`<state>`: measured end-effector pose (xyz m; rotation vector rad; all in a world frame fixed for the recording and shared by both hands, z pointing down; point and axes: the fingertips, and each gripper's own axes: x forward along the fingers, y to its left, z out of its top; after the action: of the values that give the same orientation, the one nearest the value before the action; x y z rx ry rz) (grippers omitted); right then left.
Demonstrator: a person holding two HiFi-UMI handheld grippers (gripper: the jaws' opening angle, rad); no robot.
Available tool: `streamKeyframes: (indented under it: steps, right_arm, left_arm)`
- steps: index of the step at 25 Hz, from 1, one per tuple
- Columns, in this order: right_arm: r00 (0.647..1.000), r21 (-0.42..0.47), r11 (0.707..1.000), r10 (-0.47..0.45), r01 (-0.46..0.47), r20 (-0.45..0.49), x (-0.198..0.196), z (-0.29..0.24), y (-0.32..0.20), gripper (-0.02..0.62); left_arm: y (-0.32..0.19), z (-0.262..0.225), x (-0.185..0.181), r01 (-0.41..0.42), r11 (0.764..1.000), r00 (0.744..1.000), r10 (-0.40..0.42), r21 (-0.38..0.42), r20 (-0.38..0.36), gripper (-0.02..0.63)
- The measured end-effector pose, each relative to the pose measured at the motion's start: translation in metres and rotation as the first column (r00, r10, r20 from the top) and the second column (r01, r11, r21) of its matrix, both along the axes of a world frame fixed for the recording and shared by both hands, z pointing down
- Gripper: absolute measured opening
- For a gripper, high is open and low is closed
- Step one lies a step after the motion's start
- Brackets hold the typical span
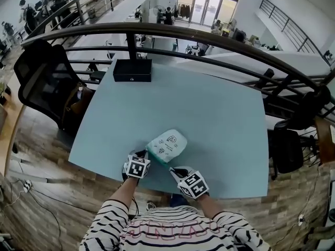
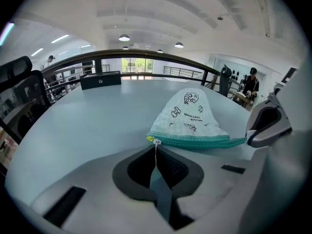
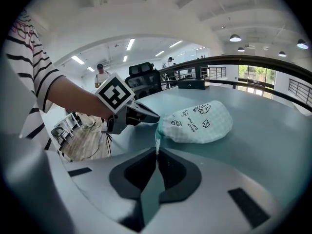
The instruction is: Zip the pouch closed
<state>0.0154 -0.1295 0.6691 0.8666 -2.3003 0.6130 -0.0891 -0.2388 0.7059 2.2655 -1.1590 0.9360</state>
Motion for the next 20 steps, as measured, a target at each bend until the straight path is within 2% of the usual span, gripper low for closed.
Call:
streamKeyframes:
  steps: [5, 12, 14, 17, 20]
  right_arm:
    - [0.999, 0.01, 0.999, 0.041, -0.041, -0.003, 0.002, 0.002, -0.002, 0.037]
    - [0.996, 0.008, 0.996, 0.092, -0.092, 0.007, 0.007, -0.001, -0.005, 0.04]
    - [0.994, 0.005, 0.994, 0.109, -0.109, 0.011, 0.01, -0.002, -0.007, 0.058]
    - [0.991, 0.006, 0.991, 0.135, -0.136, 0.02, 0.014, -0.004, -0.009, 0.124]
    - [0.987, 0.018, 0.987, 0.16, -0.161, 0.028, 0.018, -0.009, -0.009, 0.123]
  left_arm:
    - [0.006, 0.004, -0.006, 0.027, 0.999, 1.0, -0.026, -0.027, 0.011, 0.026]
    - [0.012, -0.001, -0.018, 0.054, 0.998, 0.998, -0.055, -0.037, -0.016, 0.028]
    - [0.014, -0.005, -0.023, 0.07, 0.997, 0.997, -0.071, -0.029, -0.029, 0.028]
    - [0.017, -0.012, -0.028, 0.089, 0.996, 0.995, -0.09, -0.02, -0.053, 0.028]
    - [0.022, -0.023, -0.029, 0.102, 0.995, 0.991, -0.102, -0.001, -0.083, 0.028]
